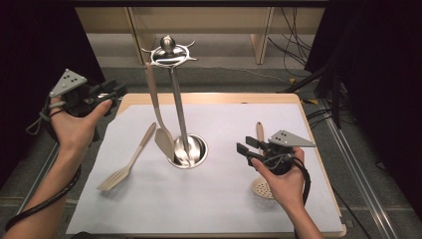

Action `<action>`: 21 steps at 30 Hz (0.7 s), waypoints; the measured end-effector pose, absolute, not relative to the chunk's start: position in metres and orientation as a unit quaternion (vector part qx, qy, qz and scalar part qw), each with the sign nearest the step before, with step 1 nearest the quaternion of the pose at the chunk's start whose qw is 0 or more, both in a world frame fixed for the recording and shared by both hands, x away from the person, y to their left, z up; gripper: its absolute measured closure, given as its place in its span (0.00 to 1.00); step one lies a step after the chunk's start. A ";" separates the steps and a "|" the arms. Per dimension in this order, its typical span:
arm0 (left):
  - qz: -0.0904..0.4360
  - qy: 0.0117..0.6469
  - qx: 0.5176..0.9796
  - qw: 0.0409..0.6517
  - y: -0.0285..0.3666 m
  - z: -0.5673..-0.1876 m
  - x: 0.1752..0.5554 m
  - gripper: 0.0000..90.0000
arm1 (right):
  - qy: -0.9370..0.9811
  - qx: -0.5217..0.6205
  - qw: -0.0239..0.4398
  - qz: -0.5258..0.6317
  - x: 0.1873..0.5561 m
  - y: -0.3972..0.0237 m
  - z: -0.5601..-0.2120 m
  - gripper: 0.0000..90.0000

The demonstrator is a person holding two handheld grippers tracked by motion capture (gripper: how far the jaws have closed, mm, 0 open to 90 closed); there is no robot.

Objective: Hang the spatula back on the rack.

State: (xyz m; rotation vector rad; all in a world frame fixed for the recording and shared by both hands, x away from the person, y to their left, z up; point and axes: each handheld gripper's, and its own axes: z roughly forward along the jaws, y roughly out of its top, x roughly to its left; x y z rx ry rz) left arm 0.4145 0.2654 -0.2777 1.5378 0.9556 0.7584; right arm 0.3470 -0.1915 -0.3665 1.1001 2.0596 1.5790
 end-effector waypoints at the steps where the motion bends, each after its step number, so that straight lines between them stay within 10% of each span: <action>1: 0.321 0.405 0.651 0.556 0.265 -0.278 0.415 0.62 | 0.721 0.385 0.161 0.553 0.347 -0.191 -0.367 0.63; 21: 0.187 0.430 0.812 0.347 0.260 -0.376 0.465 0.54 | 0.729 0.397 0.177 0.529 0.340 -0.206 -0.366 0.63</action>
